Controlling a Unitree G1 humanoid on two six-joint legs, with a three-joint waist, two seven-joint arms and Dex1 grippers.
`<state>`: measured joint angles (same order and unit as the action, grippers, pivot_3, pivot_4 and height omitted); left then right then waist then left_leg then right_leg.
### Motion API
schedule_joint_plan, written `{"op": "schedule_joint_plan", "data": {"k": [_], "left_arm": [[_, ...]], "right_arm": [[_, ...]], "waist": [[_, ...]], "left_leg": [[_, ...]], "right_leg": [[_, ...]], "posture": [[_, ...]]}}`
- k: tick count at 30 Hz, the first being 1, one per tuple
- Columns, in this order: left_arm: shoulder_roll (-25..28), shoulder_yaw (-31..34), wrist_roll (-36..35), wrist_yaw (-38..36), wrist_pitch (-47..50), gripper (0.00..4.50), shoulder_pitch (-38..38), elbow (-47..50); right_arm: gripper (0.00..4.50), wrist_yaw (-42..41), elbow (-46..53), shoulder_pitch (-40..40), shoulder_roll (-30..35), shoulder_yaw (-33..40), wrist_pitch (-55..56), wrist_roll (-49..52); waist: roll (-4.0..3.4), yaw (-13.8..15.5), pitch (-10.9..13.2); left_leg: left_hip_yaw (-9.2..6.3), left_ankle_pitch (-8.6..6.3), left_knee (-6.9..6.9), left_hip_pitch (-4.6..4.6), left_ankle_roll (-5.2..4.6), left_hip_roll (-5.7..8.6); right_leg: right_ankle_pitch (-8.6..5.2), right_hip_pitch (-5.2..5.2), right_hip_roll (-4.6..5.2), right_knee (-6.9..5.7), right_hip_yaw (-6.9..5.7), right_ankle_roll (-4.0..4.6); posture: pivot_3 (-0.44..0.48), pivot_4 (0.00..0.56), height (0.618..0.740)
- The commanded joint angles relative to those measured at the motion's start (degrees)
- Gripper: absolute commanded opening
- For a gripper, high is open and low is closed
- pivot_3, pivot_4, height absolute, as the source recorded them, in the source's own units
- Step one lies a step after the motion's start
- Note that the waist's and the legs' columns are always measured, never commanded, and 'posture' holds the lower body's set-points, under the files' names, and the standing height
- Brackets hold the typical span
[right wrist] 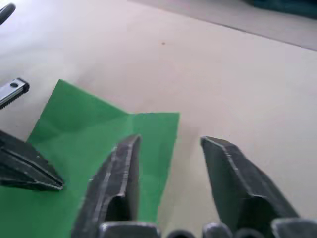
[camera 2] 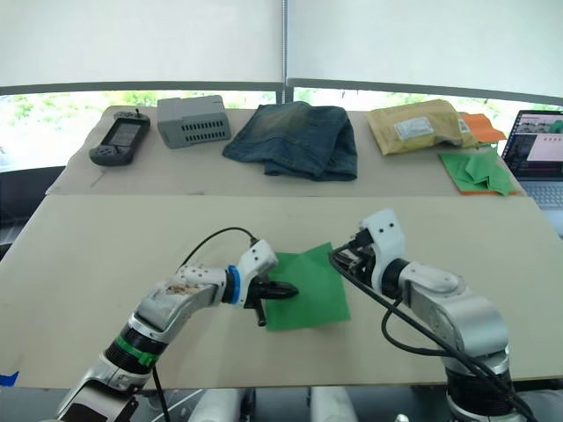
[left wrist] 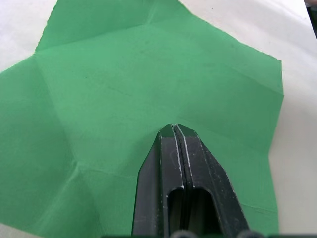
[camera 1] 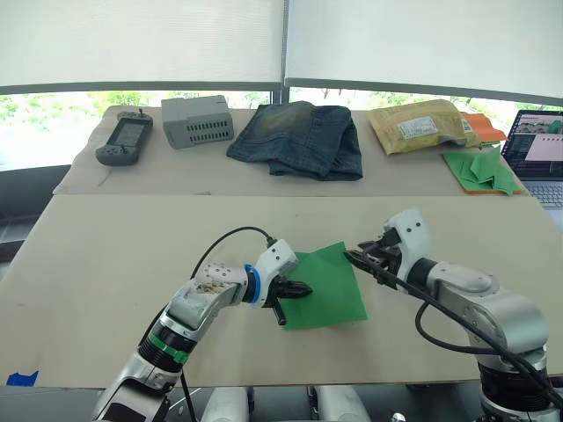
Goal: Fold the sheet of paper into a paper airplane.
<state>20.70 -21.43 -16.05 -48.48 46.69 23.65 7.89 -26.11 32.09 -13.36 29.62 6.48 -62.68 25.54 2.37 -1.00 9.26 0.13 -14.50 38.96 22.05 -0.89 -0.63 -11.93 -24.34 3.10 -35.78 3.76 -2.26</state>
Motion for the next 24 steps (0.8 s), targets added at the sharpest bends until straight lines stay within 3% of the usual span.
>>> {"op": "schedule_joint_plan", "data": {"k": [1, 9, 12, 14, 17, 24], "left_arm": [[0.8, -1.4, 0.5, -0.1, 0.7, 0.00, -0.3, -1.1], [0.1, -1.1, -0.6, -0.2, 1.2, 0.00, -0.2, -1.0], [0.2, -1.0, -0.7, 0.0, 1.7, 0.00, -0.4, -0.7], [0.5, -0.9, -0.9, 0.0, 1.7, 0.00, -0.2, -0.8], [0.7, -1.1, -1.0, 0.1, 1.7, 0.00, -0.1, -0.8], [0.8, -1.2, -1.0, 0.1, 1.7, 0.00, 0.2, -1.0]], "right_arm": [[3.05, -0.2, -1.2, -1.1, -0.9, 1.2, 1.9, 1.3], [3.05, -3.0, -9.4, -2.6, -2.0, -2.1, 6.5, 0.6], [1.80, -5.2, -11.1, -3.7, -0.7, -3.3, 8.1, 0.7], [1.28, -6.8, -11.3, -3.8, 0.3, -4.4, 9.3, 0.5], [0.14, -8.9, -10.9, -3.5, 1.4, -6.0, 11.1, 0.6], [0.03, -13.1, -8.9, -2.0, 7.8, -14.5, 22.6, -8.0]], "waist": [[0.00, 0.0, 0.0], [-0.01, 0.0, 0.0], [-0.01, 0.0, 0.0], [-0.02, 0.0, 0.0], [-0.02, 0.0, 0.0], [-0.02, 0.0, 0.0]], "left_leg": [[0.02, 0.00, 0.00, 0.00, 0.00, 0.00], [0.05, 0.00, 0.00, 0.01, 0.00, 0.02], [0.06, 0.00, 0.00, 0.01, 0.00, 0.01], [0.05, 0.00, -0.01, 0.01, 0.00, 0.01], [0.05, 0.00, -0.01, 0.02, 0.00, 0.02], [0.06, 0.00, -0.01, 0.02, 0.00, 0.04]], "right_leg": [[0.00, 0.00, 0.00, 0.00, 0.00, 0.00], [0.00, 0.00, 0.02, 0.01, 0.00, 0.00], [0.00, 0.00, 0.02, 0.01, 0.00, 0.01], [0.00, 0.00, 0.01, 0.01, 0.00, 0.01], [0.00, 0.00, 0.02, 0.02, 0.00, 0.00], [-0.01, 0.00, 0.02, 0.03, 0.00, 0.00]], "posture": [[0.000, 0.150, 0.728], [0.000, 0.150, 0.728], [0.000, 0.150, 0.728], [0.000, 0.150, 0.728], [0.000, 0.150, 0.728], [0.000, 0.150, 0.728]]}}
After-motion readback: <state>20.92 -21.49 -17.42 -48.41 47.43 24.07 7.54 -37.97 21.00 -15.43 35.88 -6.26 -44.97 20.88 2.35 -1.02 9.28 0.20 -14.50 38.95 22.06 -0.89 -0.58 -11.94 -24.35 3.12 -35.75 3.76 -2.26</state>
